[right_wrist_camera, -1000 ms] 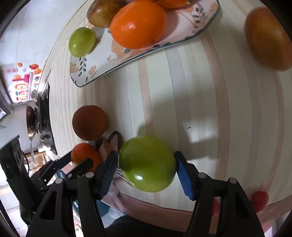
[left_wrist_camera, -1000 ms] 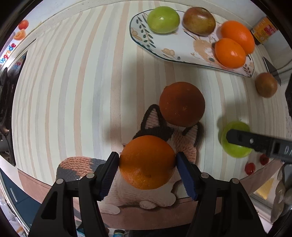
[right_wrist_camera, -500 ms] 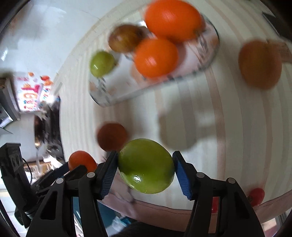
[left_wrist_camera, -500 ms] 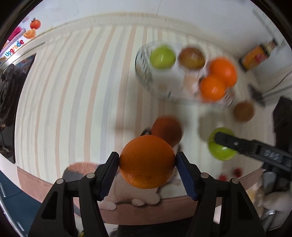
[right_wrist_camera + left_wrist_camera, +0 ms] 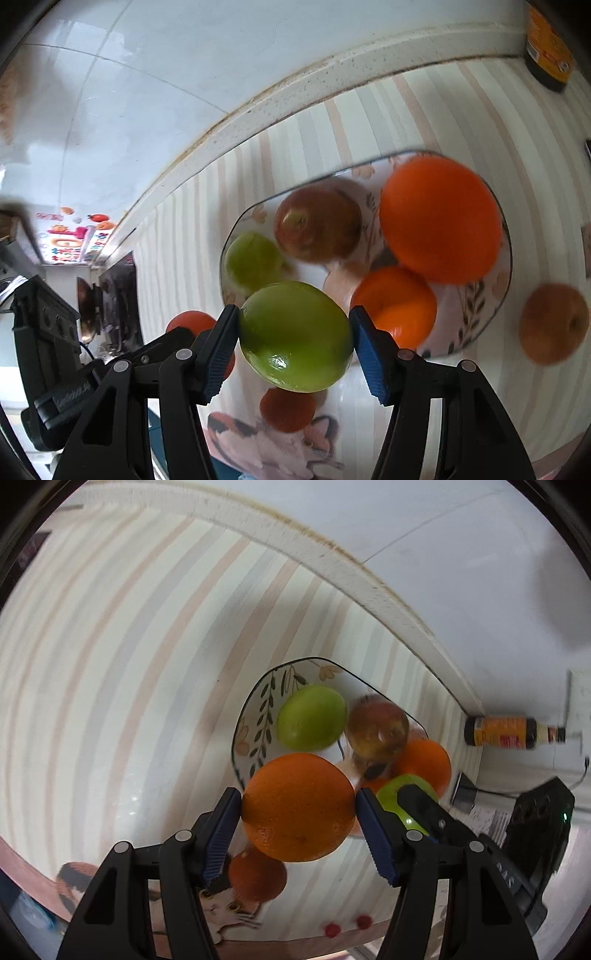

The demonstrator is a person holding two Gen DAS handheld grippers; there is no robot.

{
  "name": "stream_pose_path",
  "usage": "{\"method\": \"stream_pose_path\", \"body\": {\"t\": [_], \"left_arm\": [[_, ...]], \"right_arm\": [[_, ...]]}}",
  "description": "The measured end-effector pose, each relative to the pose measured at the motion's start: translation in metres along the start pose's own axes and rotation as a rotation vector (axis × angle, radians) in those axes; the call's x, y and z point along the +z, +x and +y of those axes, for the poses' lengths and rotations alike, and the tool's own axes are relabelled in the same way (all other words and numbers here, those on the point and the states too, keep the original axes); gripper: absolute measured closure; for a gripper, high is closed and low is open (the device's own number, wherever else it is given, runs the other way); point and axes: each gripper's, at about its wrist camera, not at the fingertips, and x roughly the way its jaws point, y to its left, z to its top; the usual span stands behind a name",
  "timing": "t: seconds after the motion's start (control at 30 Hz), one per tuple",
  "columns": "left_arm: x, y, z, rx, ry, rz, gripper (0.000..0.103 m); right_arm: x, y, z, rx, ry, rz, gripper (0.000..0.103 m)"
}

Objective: Organize fruits
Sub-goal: 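Place the green apple on the plate with the right tool while the left places the tangerine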

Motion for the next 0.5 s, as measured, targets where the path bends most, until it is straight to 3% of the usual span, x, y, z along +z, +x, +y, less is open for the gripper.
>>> {"method": "stream_pose_path", "body": {"t": [0.23, 0.3, 0.37, 0.4, 0.5], "left_arm": [[0.011, 0.024, 0.002, 0.038, -0.006, 0.085, 0.041], [0.013, 0.027, -0.002, 0.039, 0.018, 0.088, 0.04], [0.014, 0.025, -0.007, 0.021, 0.039, 0.079, 0.025], [0.014, 0.022, -0.009, 0.017, 0.048, 0.071, 0.011], [0.013, 0.012, -0.014, 0.027, 0.079, 0.047, 0.009]], "right_arm": [[0.016, 0.016, -0.01, 0.01, 0.029, 0.028, 0.039], [0.016, 0.016, -0.018, 0.022, 0.047, 0.036, 0.028], [0.016, 0.015, -0.021, 0.041, 0.061, 0.038, 0.022], [0.017, 0.014, -0.021, 0.035, 0.063, 0.037, 0.019], [0.018, 0.006, -0.018, 0.012, 0.047, 0.021, 0.014]]}}
